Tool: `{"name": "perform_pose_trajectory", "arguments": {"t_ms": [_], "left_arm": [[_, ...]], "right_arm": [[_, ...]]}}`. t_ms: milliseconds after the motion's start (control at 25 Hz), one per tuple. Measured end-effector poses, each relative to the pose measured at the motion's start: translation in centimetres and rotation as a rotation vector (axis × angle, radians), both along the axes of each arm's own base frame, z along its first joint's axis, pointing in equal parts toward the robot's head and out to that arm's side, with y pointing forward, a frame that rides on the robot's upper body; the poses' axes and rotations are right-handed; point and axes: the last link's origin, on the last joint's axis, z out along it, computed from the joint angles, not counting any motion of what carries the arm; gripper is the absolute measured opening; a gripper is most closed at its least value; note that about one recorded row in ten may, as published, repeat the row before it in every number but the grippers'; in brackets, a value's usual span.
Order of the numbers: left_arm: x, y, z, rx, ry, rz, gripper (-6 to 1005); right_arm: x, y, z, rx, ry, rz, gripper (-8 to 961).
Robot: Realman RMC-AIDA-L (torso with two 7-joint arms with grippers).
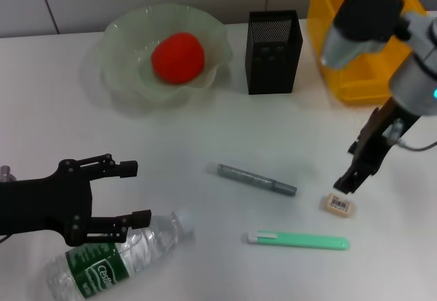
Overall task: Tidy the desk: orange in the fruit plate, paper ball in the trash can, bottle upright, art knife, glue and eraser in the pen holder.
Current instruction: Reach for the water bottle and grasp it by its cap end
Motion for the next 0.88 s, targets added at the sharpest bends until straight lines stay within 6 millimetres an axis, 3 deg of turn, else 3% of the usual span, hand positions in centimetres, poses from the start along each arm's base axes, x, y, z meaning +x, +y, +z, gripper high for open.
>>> {"name": "perform_pose_trajectory", "arguments": {"t_ms": [440, 880], "left_arm": [[0.0, 0.0, -0.1, 0.004, 0.000, 0.003, 854], [0.0, 0.0, -0.1, 0.009, 0.002, -0.009, 854]], "right_arm": [[0.6, -0.2, -3.2, -0.039, -0.071, 0.027, 762], [0.7, -0.6, -4.4, -0.053, -0.105, 0.029, 762]]}}
